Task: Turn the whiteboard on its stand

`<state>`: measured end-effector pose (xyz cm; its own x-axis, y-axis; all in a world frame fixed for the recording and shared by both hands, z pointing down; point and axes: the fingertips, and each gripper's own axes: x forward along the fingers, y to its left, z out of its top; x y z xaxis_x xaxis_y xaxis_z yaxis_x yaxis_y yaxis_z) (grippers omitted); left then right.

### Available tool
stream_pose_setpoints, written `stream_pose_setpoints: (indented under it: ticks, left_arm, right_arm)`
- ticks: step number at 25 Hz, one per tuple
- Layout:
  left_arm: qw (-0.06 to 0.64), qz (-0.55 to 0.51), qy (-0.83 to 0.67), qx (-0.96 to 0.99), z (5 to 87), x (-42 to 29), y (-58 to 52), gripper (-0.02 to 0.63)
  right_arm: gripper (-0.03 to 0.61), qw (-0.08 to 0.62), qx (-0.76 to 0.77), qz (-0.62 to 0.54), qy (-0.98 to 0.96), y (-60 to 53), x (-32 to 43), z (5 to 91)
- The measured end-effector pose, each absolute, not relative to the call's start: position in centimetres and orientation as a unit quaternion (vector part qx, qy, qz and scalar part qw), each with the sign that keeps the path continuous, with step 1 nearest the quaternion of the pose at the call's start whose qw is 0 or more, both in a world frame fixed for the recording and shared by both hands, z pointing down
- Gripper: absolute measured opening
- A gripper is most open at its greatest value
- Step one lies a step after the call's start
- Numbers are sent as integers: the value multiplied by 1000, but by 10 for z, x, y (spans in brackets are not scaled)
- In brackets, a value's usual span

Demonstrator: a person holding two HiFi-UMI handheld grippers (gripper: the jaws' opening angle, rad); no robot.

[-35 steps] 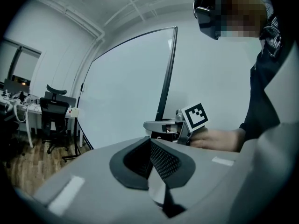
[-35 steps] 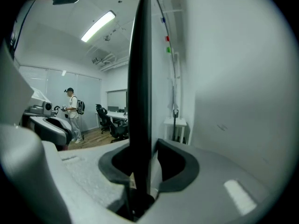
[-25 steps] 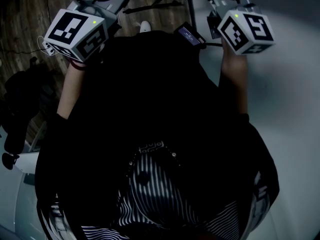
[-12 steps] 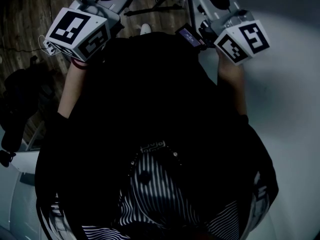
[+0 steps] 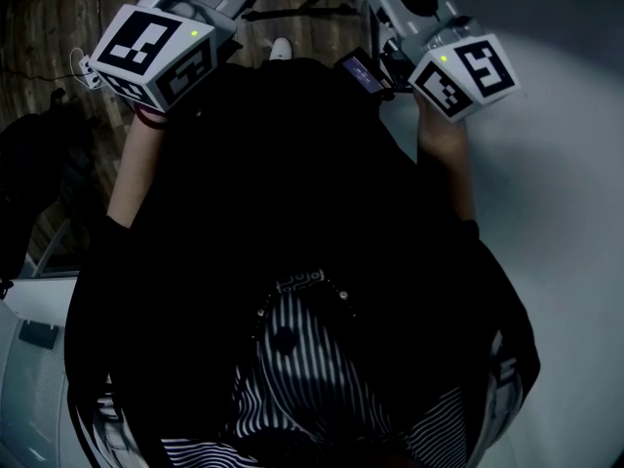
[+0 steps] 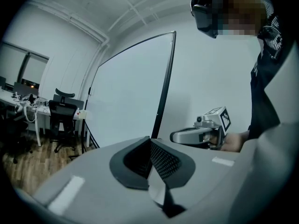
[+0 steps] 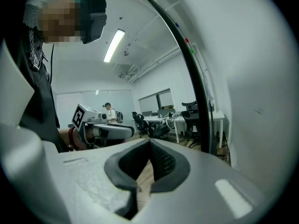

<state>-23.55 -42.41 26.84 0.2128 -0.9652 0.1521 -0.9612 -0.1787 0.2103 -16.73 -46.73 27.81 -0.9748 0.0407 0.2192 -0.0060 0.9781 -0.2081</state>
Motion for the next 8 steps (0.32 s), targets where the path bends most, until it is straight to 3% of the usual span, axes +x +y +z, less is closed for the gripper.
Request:
stream_pose_setpoints:
  ticks: [8]
  left_arm:
    - [135,-12,-634,761,286,-241,-419,2]
  right_arm:
    - [1,127,-40,91,-987,-472,-184,299]
